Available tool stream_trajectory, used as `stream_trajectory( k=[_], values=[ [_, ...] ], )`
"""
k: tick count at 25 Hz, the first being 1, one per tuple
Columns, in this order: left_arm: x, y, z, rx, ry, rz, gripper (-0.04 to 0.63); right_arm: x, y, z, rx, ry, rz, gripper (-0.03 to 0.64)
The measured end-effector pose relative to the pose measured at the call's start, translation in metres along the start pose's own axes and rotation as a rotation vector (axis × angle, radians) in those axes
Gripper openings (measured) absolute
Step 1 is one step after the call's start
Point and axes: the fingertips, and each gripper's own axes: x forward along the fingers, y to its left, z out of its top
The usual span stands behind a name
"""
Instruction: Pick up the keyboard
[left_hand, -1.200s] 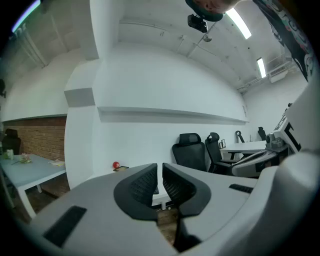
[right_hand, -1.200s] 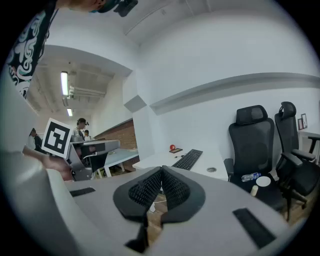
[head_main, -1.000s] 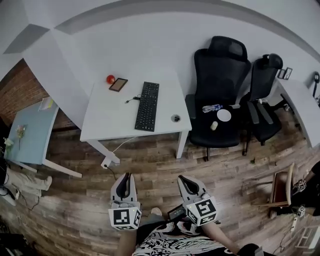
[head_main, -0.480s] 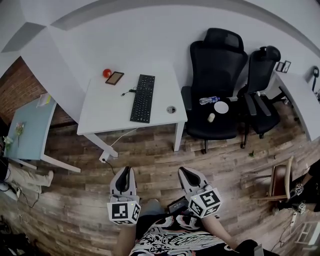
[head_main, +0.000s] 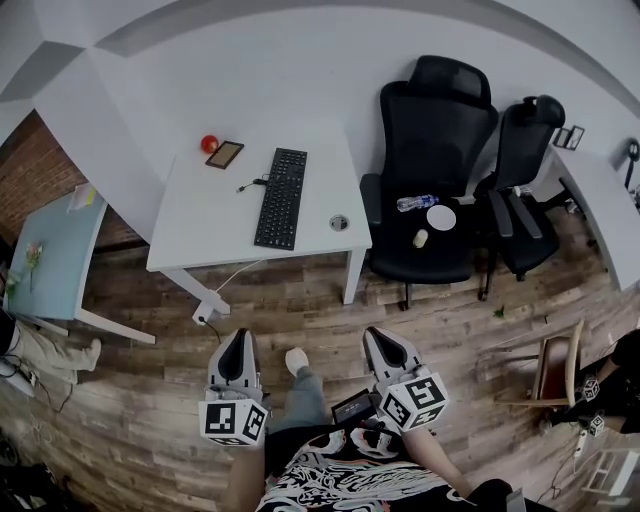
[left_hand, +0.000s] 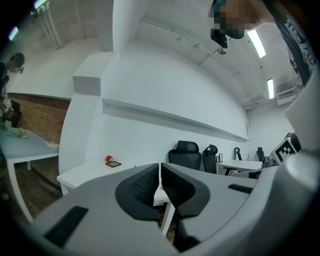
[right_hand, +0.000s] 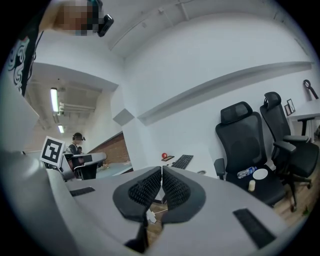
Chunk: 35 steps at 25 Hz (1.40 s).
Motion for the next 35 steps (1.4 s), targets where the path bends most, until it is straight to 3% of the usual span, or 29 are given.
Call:
stream_trajectory(
  k=[6, 17, 22, 26, 32, 35],
  values=[
    [0.043, 0.015, -0.002, 0.022, 0.009, -0.005, 0.029, 0.033, -0.014, 0.012, 0.046, -0.037, 0.031, 0.031],
    [0.166, 0.090, 0.012, 0.040, 0.013, -0.025, 0.029, 0.163, -0.045, 0.045, -0.015, -0.050, 0.001, 0.029],
    [0.231, 0.134, 0.024, 0.034, 0.010, -0.053, 0.029, 0.234, -0.057, 0.055, -0.025, -0.030, -0.032, 0.029],
    [0.270, 0.161, 0.028, 0.006, 0.014, -0.091, 0.029, 0.277, -0.057, 0.074, -0.010, -0.086, -0.027, 0.029],
    [0.312, 0.189, 0.026, 0.013, 0.031, -0.144, 0.029, 0.325, -0.058, 0.088, 0.030, -0.145, -0.017, 0.029],
    [0.324, 0.197, 0.023, 0.001, 0.044, -0.155, 0.029, 0.338, -0.062, 0.085, -0.002, -0.107, -0.040, 0.029]
  ],
)
